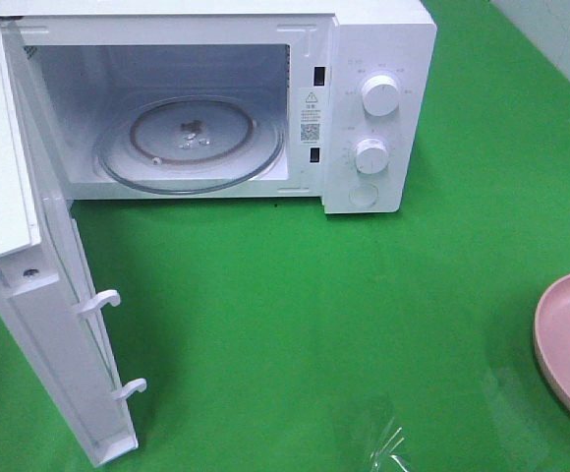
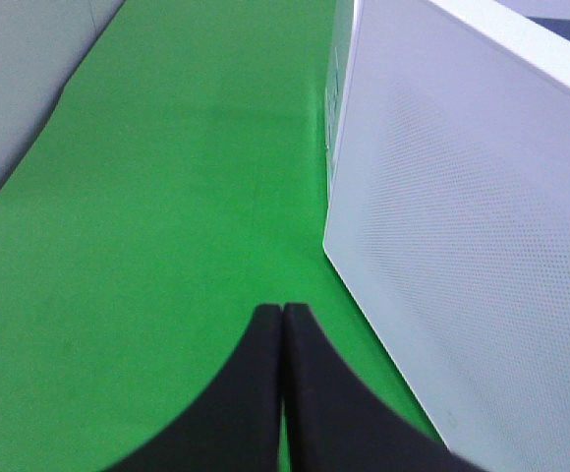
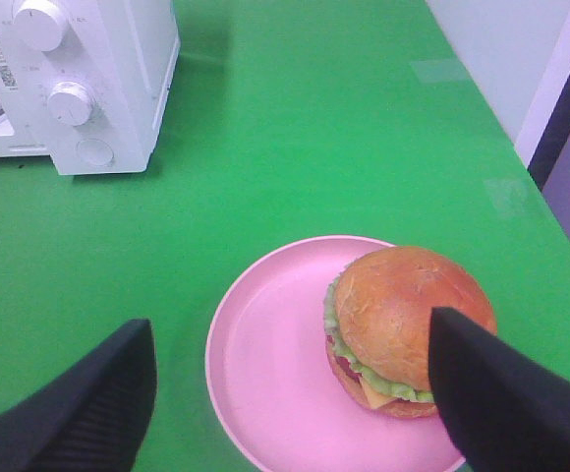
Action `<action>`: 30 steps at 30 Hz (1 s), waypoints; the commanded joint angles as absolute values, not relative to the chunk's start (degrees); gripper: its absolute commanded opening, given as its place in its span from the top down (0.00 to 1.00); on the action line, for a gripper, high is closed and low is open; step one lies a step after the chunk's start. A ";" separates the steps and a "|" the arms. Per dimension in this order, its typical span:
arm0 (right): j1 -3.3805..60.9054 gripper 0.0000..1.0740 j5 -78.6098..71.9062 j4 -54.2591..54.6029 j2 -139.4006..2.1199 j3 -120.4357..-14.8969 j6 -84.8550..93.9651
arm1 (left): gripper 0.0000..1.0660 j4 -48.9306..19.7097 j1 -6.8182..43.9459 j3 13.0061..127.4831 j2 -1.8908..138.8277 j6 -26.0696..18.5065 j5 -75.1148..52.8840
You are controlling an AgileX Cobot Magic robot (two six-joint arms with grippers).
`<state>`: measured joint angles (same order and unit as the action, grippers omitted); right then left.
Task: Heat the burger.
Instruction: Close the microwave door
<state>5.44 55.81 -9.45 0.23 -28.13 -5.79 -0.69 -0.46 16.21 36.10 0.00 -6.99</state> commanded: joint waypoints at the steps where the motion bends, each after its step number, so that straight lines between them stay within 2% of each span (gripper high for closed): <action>1: 5.27 0.29 55.06 -9.34 1.78 -28.07 -5.04 | 1.00 -0.80 -0.57 15.24 38.39 0.29 0.00; 5: 5.27 0.29 55.06 -9.34 1.78 -28.07 -5.04 | 1.00 0.00 -0.40 14.95 45.78 0.00 12.15; 14: 5.27 0.29 55.06 -9.34 1.78 -28.07 -5.04 | 1.00 3.44 0.69 14.95 54.14 0.57 19.48; 20: 5.27 0.29 55.06 -9.34 1.78 -28.07 -5.04 | 1.00 9.45 5.56 14.95 63.94 6.07 29.68; 22: 5.27 0.29 55.06 -9.34 1.78 -28.07 -5.04 | 1.00 11.57 7.28 14.95 66.92 6.42 33.12; 30: 5.27 0.29 55.06 -9.34 1.78 -28.07 -5.04 | 1.00 12.32 10.20 15.01 75.29 6.65 40.57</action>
